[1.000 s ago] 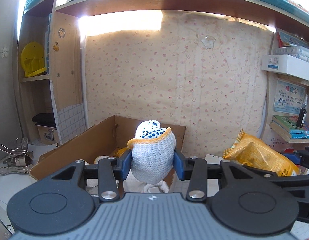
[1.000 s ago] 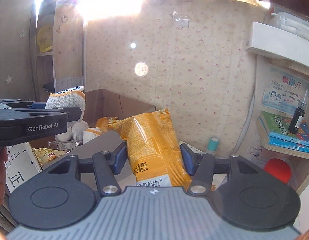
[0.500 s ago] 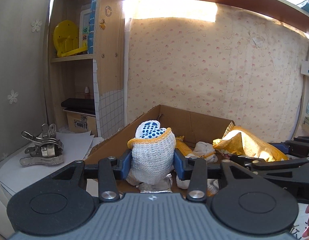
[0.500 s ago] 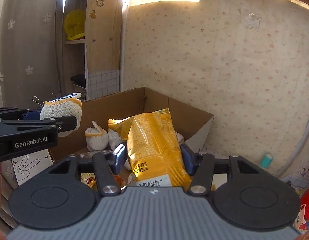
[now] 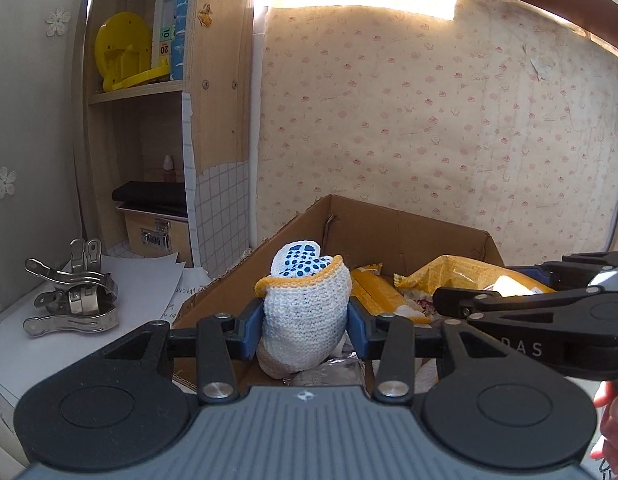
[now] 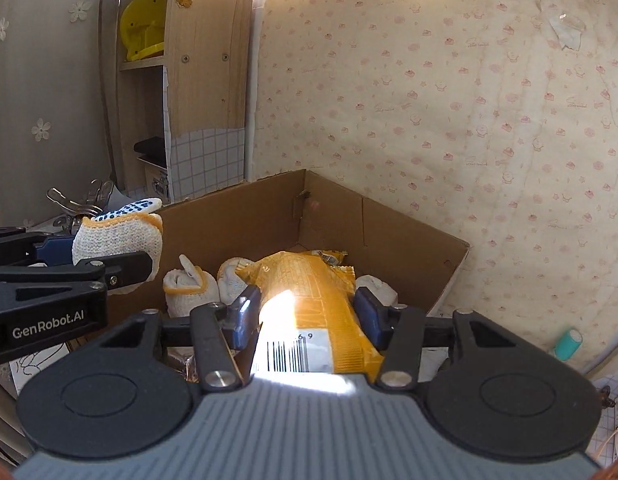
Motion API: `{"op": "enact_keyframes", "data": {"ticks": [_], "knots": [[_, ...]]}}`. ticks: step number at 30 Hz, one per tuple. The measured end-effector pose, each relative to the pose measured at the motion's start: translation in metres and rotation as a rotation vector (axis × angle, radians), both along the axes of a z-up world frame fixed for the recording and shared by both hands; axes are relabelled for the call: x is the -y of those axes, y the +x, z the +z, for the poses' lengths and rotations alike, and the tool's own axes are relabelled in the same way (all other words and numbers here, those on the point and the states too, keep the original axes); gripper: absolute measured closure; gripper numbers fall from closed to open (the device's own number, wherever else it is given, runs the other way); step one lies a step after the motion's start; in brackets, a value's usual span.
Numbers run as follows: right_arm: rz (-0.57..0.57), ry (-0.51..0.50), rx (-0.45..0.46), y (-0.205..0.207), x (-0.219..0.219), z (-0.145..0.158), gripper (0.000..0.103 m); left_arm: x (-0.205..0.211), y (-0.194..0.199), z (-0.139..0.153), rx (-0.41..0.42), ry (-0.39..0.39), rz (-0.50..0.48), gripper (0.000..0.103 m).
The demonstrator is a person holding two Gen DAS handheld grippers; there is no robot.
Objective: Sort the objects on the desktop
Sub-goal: 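Lift the glove and snack bag and carry them over the box, then open both tools to drop the glove and snack bag into the box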
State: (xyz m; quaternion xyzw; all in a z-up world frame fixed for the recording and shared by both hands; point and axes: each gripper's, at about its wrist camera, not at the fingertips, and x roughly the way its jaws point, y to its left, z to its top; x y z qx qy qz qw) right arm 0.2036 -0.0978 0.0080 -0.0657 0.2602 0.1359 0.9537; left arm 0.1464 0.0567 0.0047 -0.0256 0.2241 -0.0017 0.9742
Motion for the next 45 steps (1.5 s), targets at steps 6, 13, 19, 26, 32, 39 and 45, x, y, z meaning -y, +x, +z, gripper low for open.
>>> {"op": "enact_keyframes", "data": {"ticks": [6,13,19,26,32,39,45], "knots": [[-0.006,0.047,0.021,0.008,-0.003,0.000,0.054,0.000,0.005,-0.003,-0.008,-0.008,-0.004,0.057],[-0.007,0.055,0.027,0.020,-0.005,0.001,0.052,0.003,0.012,-0.003,-0.020,-0.001,-0.008,0.057],[-0.009,0.069,0.049,0.008,0.005,0.005,0.052,0.008,0.018,-0.004,-0.039,0.001,-0.013,0.054],[-0.023,0.090,0.087,-0.012,0.021,0.013,0.051,0.016,0.018,-0.001,-0.028,0.012,-0.013,0.048],[-0.045,0.076,0.130,-0.037,0.028,0.017,0.038,0.022,0.006,0.003,-0.016,0.020,-0.011,0.044],[-0.084,0.064,0.134,-0.064,0.032,0.023,0.037,0.027,-0.023,0.012,0.005,0.022,-0.012,0.043],[-0.096,0.031,0.136,-0.089,0.028,0.020,0.027,0.029,-0.048,0.019,0.027,0.036,0.020,0.030]]}}
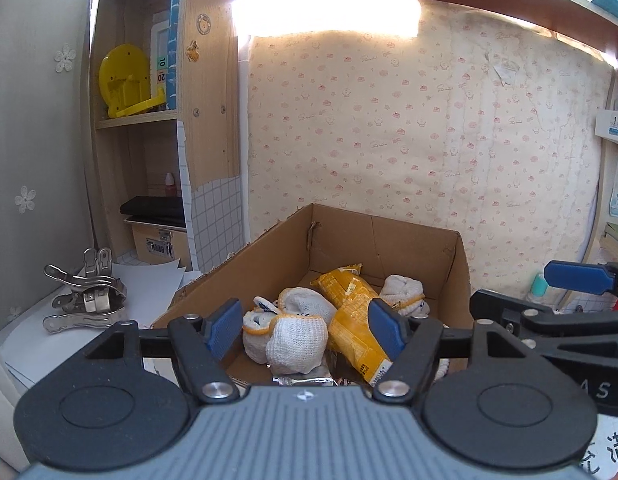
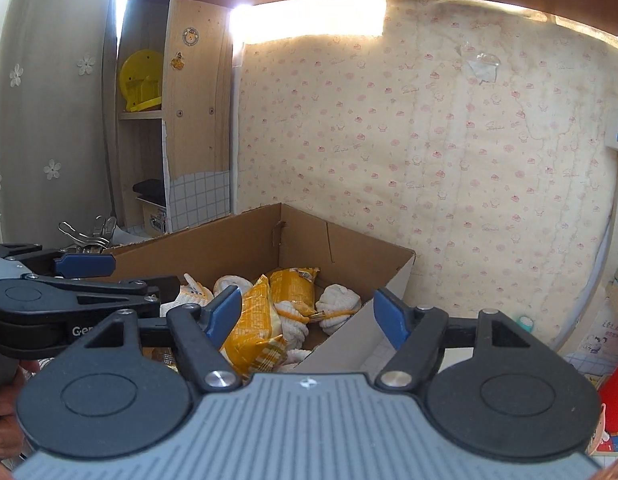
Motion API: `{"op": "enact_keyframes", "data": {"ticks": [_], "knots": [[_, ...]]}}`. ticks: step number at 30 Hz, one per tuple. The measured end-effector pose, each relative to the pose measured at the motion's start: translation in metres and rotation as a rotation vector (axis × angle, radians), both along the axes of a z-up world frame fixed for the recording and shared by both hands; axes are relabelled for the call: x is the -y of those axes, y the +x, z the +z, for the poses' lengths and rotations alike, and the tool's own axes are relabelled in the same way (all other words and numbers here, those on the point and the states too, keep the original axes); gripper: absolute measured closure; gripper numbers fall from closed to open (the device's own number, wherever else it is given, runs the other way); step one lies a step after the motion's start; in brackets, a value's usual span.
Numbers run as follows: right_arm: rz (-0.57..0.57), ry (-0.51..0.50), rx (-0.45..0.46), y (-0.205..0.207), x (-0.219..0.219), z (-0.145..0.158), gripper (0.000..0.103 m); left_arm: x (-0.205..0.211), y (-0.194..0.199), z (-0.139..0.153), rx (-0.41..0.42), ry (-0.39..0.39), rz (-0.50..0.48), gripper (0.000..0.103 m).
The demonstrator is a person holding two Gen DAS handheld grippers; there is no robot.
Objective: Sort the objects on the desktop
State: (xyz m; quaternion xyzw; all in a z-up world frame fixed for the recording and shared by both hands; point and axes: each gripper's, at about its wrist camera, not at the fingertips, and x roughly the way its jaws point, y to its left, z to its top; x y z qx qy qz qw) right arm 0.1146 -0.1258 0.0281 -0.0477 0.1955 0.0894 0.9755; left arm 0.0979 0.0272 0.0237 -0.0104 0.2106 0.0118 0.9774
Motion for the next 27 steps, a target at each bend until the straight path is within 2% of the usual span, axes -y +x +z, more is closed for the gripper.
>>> {"op": "enact_keyframes", "data": {"ticks": [5,8,14,27], "knots": [[-0.022,0.003,0.003,-0.020,0.002,-0.002,0.019,0.000,-0.017,0.003,0.007,0.005,0.007,0.023],[-0.059,-0.031,0.008,-0.030,0.003,-0.002,0.011,0.001,-0.026,0.003,0.010,0.018,0.007,0.021],[-0.081,-0.065,-0.008,-0.037,0.002,-0.003,0.010,0.002,-0.037,-0.001,-0.002,0.020,0.009,0.020],[-0.057,-0.090,-0.024,-0.042,-0.010,-0.006,0.009,-0.009,-0.046,-0.003,0.000,0.010,0.035,0.020]]}}
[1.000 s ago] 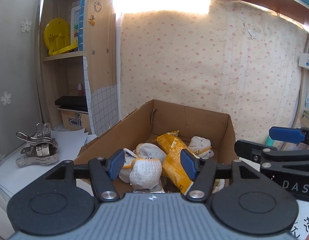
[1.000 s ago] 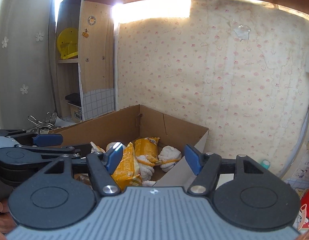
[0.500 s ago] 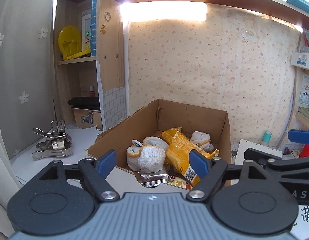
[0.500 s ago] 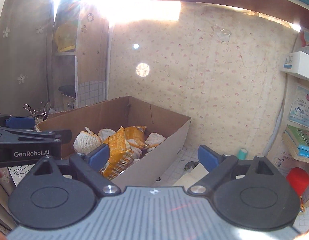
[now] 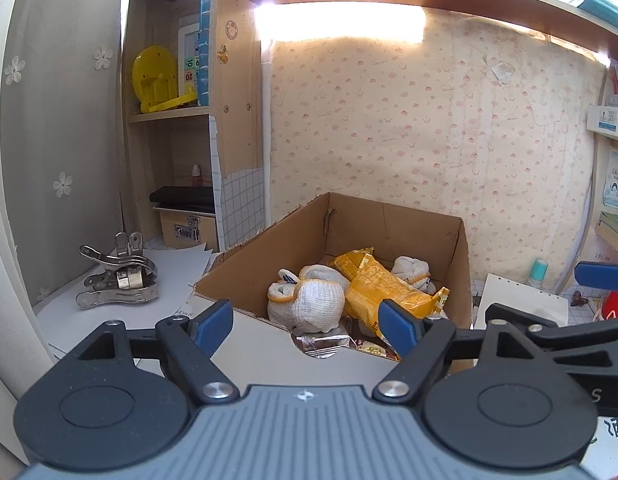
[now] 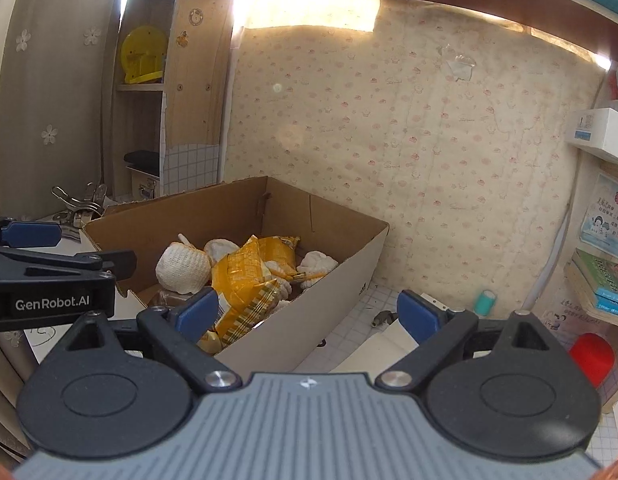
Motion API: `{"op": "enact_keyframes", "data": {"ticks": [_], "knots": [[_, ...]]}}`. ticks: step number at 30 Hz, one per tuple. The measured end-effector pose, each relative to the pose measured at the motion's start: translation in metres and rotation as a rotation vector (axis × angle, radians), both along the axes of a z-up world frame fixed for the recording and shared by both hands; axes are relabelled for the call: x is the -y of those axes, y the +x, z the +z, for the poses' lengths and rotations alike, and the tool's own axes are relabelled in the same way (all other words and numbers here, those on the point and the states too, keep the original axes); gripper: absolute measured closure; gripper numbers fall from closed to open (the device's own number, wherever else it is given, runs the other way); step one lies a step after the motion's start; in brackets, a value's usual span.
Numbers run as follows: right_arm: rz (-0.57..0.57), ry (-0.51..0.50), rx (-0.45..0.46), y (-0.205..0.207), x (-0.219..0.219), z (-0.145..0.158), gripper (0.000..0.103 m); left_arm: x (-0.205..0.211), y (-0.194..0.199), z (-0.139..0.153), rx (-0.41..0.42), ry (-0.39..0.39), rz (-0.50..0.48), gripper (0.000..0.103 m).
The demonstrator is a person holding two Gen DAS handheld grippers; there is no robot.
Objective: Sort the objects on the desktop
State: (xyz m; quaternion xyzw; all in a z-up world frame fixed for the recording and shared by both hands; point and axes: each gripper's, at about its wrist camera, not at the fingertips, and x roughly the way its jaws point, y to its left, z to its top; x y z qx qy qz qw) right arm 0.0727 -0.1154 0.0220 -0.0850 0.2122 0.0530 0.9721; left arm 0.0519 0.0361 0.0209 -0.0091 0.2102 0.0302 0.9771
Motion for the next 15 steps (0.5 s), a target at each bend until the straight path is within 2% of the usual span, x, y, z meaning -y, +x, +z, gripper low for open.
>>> {"op": "enact_keyframes", "data": {"ticks": [15], "knots": [[0.010,-0.013,-0.002,0.0019,-0.0055,-0.0006,0.009,-0.0040,-0.0005,-0.0002,0.004,-0.008,0.006,0.020]]}}
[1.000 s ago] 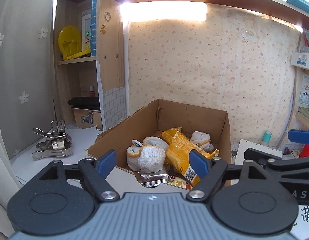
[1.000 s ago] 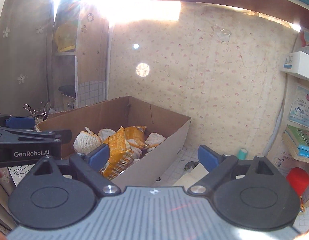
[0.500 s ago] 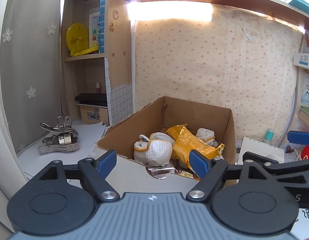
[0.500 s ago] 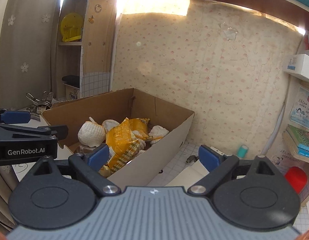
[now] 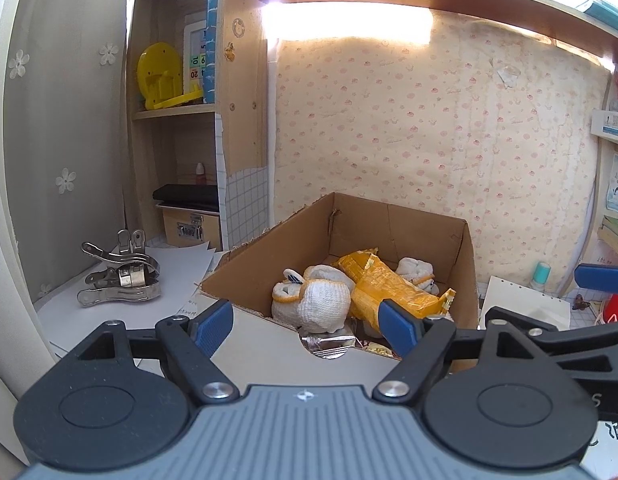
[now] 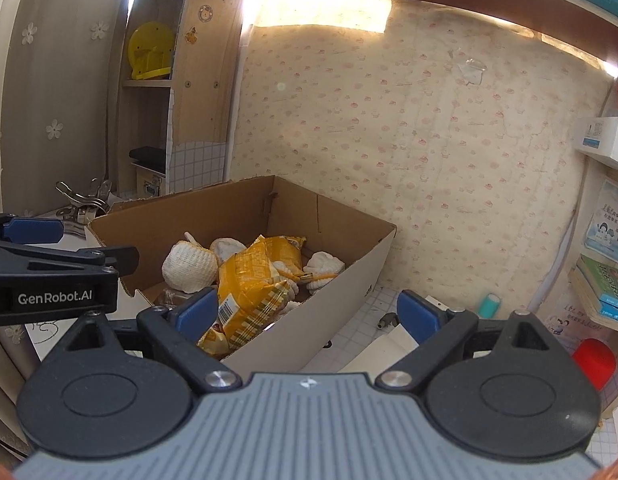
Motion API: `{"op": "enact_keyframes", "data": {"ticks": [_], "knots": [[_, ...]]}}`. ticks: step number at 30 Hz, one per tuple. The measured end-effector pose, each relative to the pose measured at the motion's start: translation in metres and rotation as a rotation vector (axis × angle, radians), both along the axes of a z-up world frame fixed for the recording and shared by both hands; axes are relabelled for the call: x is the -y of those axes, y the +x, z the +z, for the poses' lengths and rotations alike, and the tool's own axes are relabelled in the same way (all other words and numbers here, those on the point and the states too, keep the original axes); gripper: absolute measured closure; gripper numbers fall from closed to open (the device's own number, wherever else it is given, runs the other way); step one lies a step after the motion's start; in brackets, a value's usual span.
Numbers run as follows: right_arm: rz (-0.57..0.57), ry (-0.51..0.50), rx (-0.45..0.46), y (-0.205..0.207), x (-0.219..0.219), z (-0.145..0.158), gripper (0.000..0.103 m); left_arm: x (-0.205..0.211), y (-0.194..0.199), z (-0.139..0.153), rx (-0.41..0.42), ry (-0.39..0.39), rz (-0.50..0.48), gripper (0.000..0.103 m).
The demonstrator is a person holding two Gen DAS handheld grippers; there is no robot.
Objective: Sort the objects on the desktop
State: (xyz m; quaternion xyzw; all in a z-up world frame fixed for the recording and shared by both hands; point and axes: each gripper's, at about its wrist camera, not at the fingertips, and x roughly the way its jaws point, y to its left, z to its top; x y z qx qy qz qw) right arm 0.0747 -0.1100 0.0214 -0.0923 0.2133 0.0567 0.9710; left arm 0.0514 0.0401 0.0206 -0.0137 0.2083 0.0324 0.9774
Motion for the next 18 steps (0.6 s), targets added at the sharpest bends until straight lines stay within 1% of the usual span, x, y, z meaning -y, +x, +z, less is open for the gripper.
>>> {"op": "enact_keyframes", "data": {"ticks": [18], "knots": [[-0.004,0.009,0.004,0.0002,0.0022,0.0004,0.009,0.0003,0.0026,-0.0009,0.000,0.001,0.002,0.017]]}}
